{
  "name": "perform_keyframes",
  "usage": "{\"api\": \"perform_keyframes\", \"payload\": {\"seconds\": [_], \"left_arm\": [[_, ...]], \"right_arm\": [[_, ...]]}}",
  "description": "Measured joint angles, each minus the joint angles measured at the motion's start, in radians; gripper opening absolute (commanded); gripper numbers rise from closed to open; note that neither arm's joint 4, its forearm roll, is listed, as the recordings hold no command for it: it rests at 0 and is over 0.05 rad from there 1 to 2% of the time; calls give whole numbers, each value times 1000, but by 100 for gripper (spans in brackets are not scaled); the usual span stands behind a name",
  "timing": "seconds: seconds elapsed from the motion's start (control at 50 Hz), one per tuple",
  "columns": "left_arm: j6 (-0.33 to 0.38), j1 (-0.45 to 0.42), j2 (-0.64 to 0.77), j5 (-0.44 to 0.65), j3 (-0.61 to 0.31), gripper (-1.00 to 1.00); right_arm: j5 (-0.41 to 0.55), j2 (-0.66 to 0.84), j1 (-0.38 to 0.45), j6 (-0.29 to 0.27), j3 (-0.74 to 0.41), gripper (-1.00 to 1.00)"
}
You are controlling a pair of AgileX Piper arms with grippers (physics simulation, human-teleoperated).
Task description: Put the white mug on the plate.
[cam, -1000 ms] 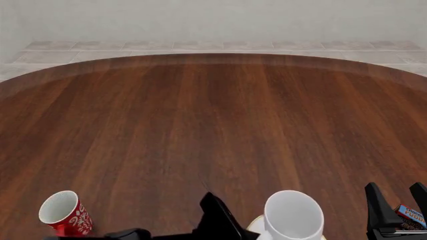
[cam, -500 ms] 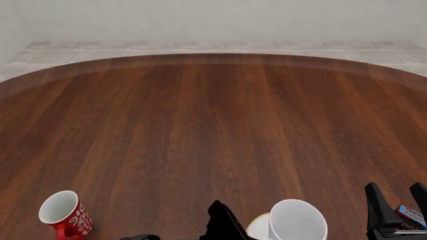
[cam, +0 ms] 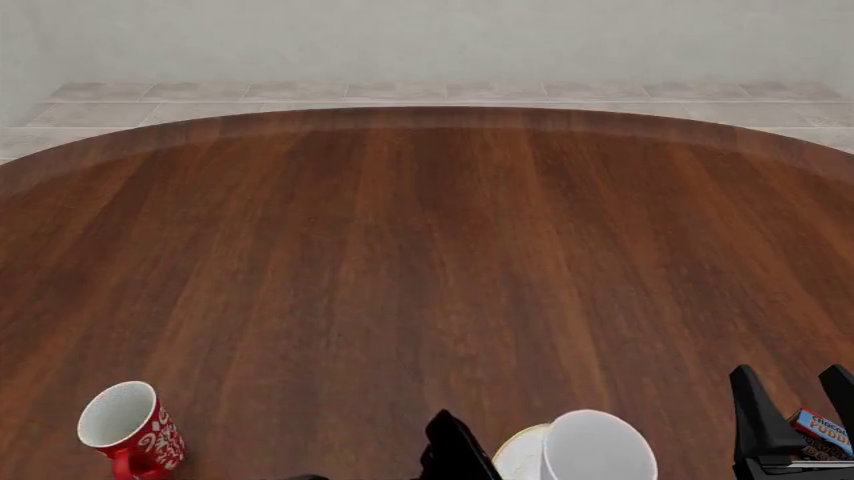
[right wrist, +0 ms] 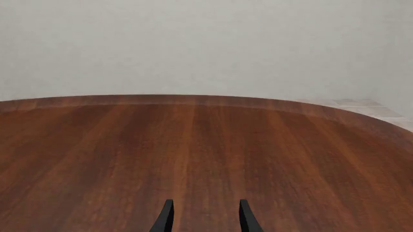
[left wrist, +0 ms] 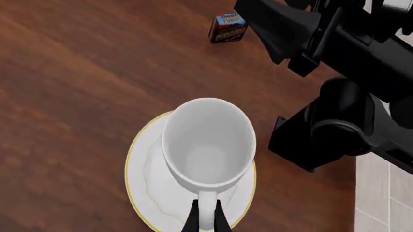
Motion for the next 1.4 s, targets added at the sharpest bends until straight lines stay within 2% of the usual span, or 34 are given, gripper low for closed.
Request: {"api": "perform_keyframes", "payload": {"seconds": [0.72,0.74,1.4], "left_arm": [[16,-6,50,-24,-2,-100],[16,-7,50,-24,-3,100],[43,-8,31,0,-4,100]], "right_arm": [[0,0,0,0,0,100],[0,0,0,0,0,100],[0,0,0,0,0,100]]}}
